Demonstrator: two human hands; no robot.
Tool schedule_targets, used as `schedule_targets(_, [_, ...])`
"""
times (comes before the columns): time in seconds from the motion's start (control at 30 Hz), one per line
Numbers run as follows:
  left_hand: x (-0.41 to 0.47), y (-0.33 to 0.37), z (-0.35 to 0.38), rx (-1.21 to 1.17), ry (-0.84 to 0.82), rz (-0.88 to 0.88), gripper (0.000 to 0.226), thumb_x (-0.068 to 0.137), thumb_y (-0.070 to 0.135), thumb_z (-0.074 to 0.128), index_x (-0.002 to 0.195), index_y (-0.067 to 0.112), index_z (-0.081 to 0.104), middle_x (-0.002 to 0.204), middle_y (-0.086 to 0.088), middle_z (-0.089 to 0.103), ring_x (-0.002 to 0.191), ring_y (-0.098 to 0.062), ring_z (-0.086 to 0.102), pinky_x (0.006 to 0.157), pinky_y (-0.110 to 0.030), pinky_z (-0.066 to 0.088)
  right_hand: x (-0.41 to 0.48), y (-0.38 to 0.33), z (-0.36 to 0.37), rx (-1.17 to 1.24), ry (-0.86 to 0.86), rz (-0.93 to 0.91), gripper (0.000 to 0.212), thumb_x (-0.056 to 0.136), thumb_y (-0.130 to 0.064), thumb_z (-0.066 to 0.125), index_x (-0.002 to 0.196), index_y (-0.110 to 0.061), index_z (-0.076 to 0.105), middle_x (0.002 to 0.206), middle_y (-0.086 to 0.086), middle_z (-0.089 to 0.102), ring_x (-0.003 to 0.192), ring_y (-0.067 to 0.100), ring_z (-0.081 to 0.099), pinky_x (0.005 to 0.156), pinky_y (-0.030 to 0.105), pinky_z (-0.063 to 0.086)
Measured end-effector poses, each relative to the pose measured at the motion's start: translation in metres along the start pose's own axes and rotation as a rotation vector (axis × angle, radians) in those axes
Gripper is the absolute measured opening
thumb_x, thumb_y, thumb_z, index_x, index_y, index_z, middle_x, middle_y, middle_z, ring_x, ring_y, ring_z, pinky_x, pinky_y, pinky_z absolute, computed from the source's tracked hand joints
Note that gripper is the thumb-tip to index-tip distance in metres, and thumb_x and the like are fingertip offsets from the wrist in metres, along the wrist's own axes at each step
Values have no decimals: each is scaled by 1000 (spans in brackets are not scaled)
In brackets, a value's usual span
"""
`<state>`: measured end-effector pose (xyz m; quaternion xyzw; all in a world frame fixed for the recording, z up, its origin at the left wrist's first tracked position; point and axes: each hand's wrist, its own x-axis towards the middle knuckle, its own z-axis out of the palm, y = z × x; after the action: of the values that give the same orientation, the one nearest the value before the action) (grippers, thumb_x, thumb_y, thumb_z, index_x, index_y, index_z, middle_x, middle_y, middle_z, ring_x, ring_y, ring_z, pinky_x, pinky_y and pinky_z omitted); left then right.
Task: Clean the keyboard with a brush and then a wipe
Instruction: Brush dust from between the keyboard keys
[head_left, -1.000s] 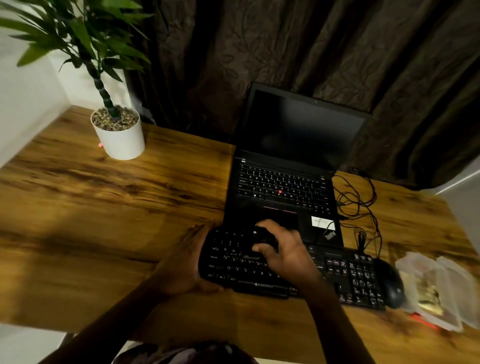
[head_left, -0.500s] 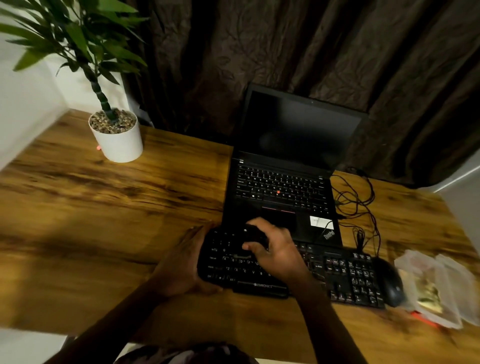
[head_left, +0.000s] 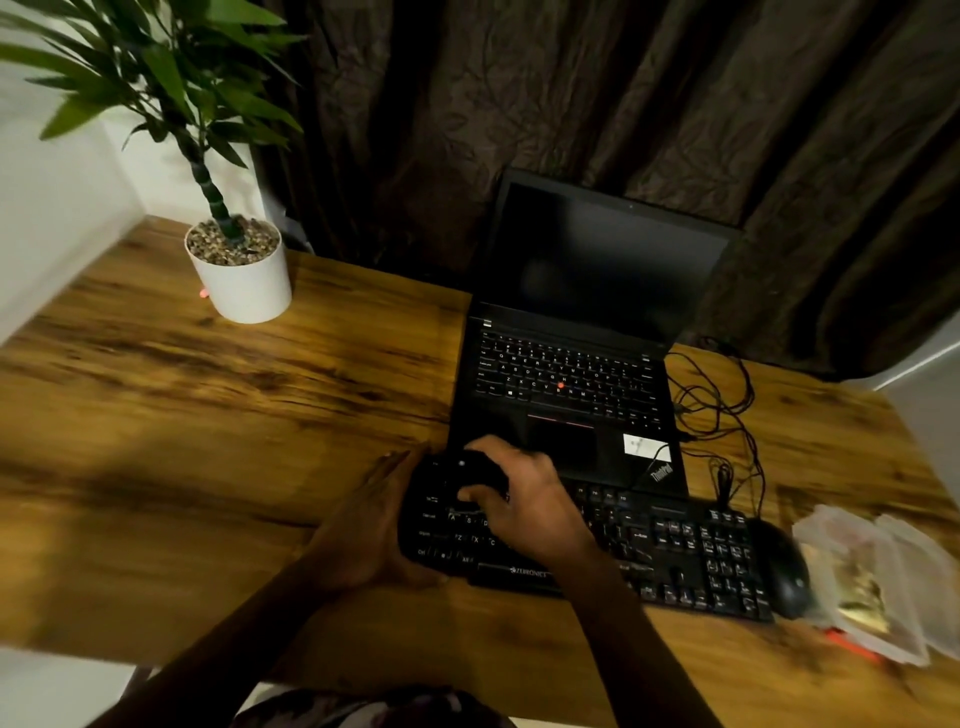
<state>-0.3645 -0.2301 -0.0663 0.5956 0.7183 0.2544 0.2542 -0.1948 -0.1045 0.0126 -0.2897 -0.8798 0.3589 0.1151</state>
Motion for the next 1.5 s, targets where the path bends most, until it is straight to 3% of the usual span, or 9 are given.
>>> schedule_targets(0.1, [1, 1, 0, -11, 7, -7, 145, 48, 72, 84, 156, 26, -2, 153, 20, 10, 141, 1, 1, 114, -13, -4, -3, 6, -9, -6, 0, 33, 33, 87, -22, 72, 114, -34, 57, 99, -8, 68, 91, 5, 65, 79, 33, 58])
schedule_targets(0.27, [1, 0, 0, -26, 3, -31, 146, 43, 78, 81, 157, 28, 5, 161, 10, 21, 148, -10, 15, 123, -35, 17, -11, 17, -24, -51, -44, 116, 33, 89, -25, 70, 116, -37, 55, 97, -7, 66, 82, 3, 63, 73, 31, 59])
schedule_targets(0.43, [1, 0, 2, 21, 12, -9, 146, 49, 79, 79, 157, 24, -3, 155, 19, 9, 144, -2, 2, 117, -18, -1, 3, -2, -3, -63, -28, 38, 34, 87, -25, 72, 117, -32, 56, 102, -6, 67, 94, 6, 63, 81, 29, 57])
schedule_targets(0.53, [2, -3, 4, 41, 19, -18, 147, 48, 84, 75, 157, 25, -4, 162, 11, 12, 149, -9, 6, 120, -25, 3, 10, -9, 8, -9, -16, 12, 31, 87, -25, 72, 113, -29, 57, 100, -4, 67, 94, 8, 64, 80, 33, 58])
schedule_targets(0.77, [-1, 5, -2, 2, 30, -13, 146, 46, 77, 81, 154, 30, -6, 161, 6, 19, 141, 0, 3, 117, -21, 5, 1, 5, -17, -79, -58, 78, 34, 90, -23, 69, 119, -33, 55, 96, -12, 62, 85, -1, 60, 78, 29, 57])
schedule_targets(0.9, [0, 0, 0, 37, 18, -26, 145, 48, 76, 81, 151, 31, -11, 161, 9, 15, 144, -3, 3, 117, -20, 3, 9, 0, -6, -113, -72, 59, 34, 87, -29, 68, 116, -39, 52, 104, -3, 66, 94, 13, 65, 78, 39, 59])
schedule_targets(1.1, [-1, 3, 0, 47, 37, -7, 147, 49, 75, 82, 151, 28, -12, 153, 20, 6, 141, -1, 2, 117, -19, 2, 17, -15, 22, -2, -9, 11, 35, 86, -29, 72, 118, -30, 56, 108, -3, 67, 101, 12, 63, 88, 29, 55])
schedule_targets(1.33, [-1, 2, -1, 36, 5, -11, 155, 50, 72, 84, 156, 16, -15, 148, 22, 3, 139, 2, -3, 112, -11, -9, 12, -3, -7, -125, -86, 91, 32, 88, -31, 70, 113, -40, 51, 104, -4, 63, 89, 12, 64, 72, 37, 60])
schedule_targets(1.5, [-1, -1, 2, 82, 41, 15, 148, 49, 83, 72, 157, 15, -4, 156, 5, 8, 146, -10, 5, 114, -11, -11, 19, -15, 11, -88, -64, 38, 32, 87, -33, 70, 114, -35, 52, 105, -2, 65, 97, 14, 63, 82, 38, 58])
